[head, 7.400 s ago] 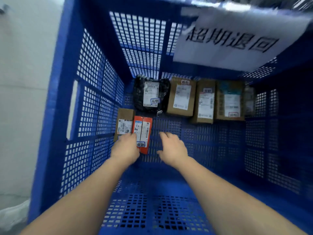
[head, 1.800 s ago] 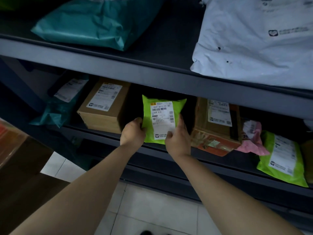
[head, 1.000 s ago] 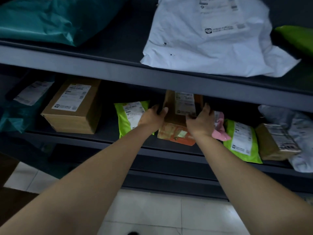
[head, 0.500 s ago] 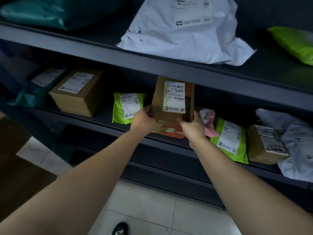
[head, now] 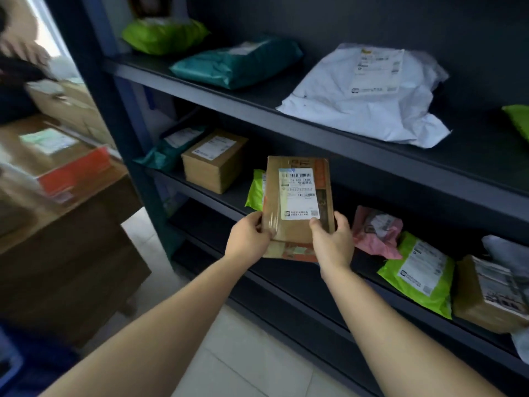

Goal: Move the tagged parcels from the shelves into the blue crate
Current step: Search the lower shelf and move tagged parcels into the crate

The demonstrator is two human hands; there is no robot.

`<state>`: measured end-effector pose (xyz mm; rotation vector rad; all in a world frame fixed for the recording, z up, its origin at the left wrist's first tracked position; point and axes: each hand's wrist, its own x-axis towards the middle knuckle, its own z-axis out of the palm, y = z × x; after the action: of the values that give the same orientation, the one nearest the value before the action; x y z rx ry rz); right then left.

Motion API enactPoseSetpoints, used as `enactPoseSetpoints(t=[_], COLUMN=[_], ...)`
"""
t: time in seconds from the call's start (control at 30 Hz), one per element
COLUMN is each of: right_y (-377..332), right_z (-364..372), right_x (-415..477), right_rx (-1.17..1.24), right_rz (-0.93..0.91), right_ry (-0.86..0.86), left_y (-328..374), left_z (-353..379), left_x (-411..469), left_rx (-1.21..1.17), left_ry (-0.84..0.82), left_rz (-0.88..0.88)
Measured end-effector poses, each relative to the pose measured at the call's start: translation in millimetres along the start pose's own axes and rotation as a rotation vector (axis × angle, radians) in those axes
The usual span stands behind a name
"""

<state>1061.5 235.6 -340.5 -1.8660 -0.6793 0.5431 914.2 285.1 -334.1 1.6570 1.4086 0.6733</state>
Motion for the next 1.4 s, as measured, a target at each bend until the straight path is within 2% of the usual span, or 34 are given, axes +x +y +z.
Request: enactPoseSetpoints(t=[0.4, 0.67, 0.9, 1.4], right_y=[-18.2, -26.8, -30.2, 5.6], right_z=[65.5, 55.3, 18.5, -30.4], right_x=[-111.4, -157.7, -123.4, 18.2], right_rx=[0.023, 0.031, 0.020, -0.016], right_rz=[-0.075, -0.095, -0.091, 0.029], right_ry=[-0.231, -0.261, -0.232, -0.111], left_y=[-67.7, -70.0, -38.5, 25.0], left_z=[-97.7, -123.8, -95.3, 17.1], left_x=[-92.9, -136.9, -117.2, 17.4], left_rx=[-0.077, -0.113, -0.131, -0.039], left_ry=[0.220, 0.240, 0.169, -0.045], left_rz=[-0.157, -0.092, -0.044, -0.048])
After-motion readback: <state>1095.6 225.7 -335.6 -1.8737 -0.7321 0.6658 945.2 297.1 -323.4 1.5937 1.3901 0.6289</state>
